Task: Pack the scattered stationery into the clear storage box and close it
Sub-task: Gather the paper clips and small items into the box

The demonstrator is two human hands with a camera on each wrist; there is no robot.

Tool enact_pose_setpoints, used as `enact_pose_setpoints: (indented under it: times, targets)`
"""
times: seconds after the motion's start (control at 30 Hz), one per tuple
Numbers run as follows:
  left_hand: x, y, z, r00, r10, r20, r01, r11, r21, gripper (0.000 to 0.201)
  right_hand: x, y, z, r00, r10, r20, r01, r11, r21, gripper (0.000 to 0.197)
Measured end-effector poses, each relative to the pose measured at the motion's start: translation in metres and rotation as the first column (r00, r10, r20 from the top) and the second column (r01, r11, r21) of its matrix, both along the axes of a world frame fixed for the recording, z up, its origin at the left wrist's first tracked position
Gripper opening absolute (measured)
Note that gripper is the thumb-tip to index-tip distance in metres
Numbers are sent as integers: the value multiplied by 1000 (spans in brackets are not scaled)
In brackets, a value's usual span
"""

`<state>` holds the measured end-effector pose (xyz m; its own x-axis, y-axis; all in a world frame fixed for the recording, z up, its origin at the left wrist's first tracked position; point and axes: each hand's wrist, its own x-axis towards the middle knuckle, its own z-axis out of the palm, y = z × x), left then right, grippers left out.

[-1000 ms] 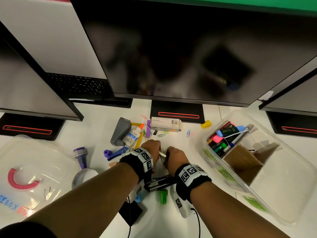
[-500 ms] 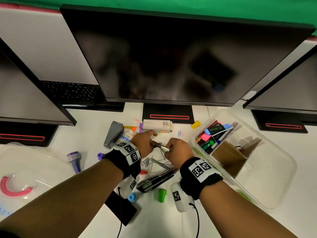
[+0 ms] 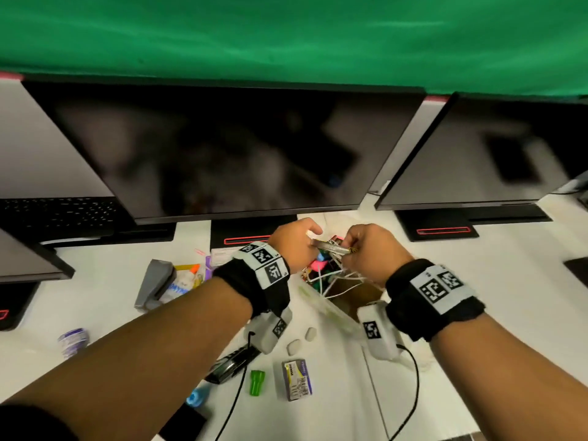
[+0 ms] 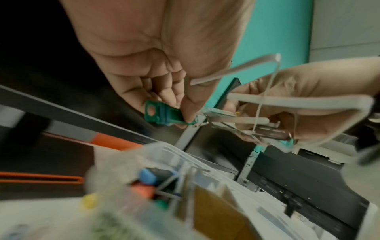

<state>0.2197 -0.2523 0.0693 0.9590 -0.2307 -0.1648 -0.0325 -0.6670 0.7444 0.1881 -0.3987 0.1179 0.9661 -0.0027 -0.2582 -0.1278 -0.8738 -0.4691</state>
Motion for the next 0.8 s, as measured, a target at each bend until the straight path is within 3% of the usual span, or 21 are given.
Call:
enact_pose_setpoints:
  times: [0.23,0.43,0.57,0.7,0.8]
  targets:
    - [6,-84,-10,999,-30,-33,30,999,27,26,16,-72,13,994,6,-109,-27,981,-192,30]
    - [16,-105,-25,995,21,-95,-17,999,39,29,32,-91,-8,975,-34,-221,-24,967,-255,5]
    - [20,-108,-33,990,19,-137,-15,1000,27,33,53,-92,-24,948,-49,-313,-61,941,-332,23]
    - [22,-99,-39,995,37,-95,-42,998,-46,29,97,-106,-68,905,-57,-421,-148,887,-437,15]
    - [29,-84,-38,998,70,-3,-70,997,20,33,133,-131,-130,866,-125,-484,-159,849,-504,32]
